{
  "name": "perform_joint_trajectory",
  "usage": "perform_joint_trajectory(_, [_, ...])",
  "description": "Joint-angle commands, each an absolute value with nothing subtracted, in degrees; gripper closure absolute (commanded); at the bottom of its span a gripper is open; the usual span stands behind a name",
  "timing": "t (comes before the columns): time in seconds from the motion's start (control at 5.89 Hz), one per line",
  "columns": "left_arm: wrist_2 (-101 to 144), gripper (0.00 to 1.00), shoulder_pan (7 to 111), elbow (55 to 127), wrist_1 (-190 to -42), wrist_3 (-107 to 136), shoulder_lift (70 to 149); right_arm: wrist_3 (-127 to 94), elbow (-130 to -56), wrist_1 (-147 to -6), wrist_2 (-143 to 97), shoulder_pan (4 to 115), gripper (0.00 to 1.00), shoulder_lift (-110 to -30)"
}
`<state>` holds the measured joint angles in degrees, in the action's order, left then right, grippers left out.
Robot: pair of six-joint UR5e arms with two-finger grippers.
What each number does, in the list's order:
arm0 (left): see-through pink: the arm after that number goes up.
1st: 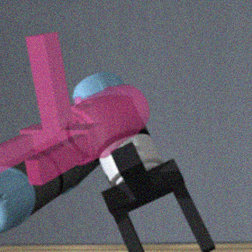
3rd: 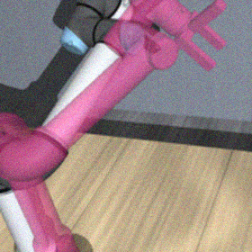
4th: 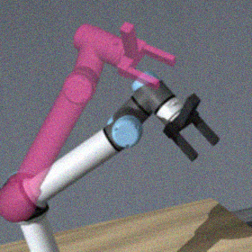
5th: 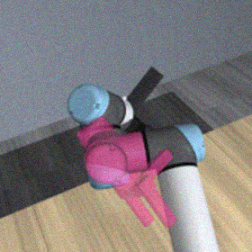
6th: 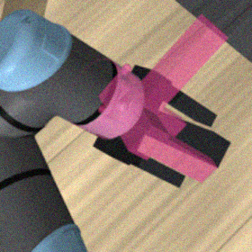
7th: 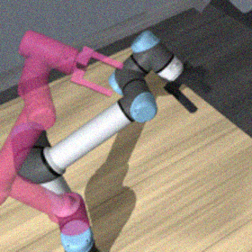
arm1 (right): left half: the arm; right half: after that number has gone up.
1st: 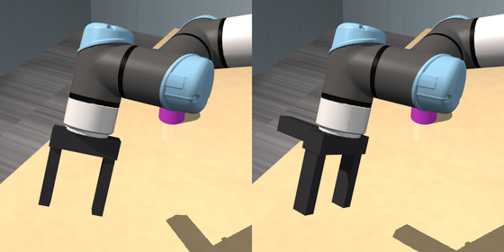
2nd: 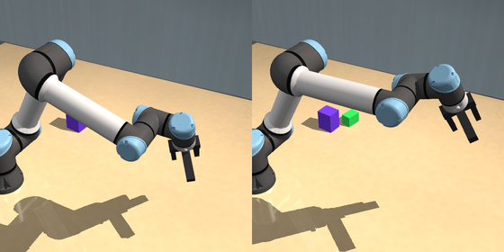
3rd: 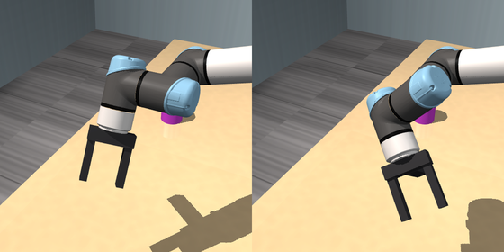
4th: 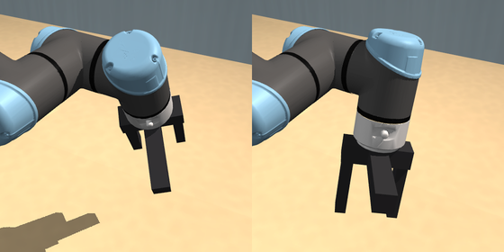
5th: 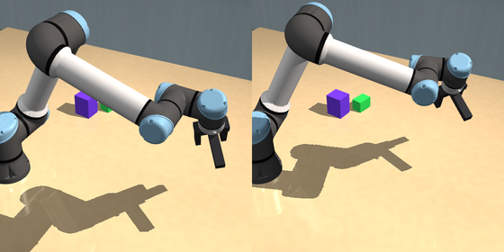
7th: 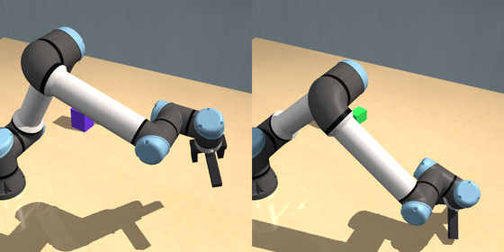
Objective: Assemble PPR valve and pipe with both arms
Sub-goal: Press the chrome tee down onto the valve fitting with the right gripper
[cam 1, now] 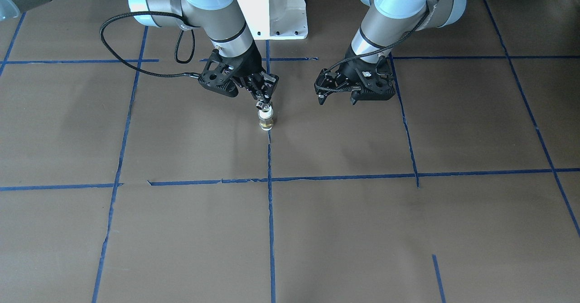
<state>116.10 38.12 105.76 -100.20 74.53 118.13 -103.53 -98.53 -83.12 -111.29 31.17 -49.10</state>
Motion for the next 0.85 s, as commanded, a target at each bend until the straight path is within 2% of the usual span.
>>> perform_joint_trajectory(0.0, [116.1, 0.09, 38.14, 105.82, -100.2, 74.53, 118.12, -103.54, -98.44, -83.14, -110.92, 31.11, 1.0, -49.22])
perform_joint_trajectory(0.68, [116.1, 0.09, 38.06, 105.82, -100.2, 74.53, 118.12, -103.54, -98.35, -83.14, -110.3, 30.32, 1.0, -49.39])
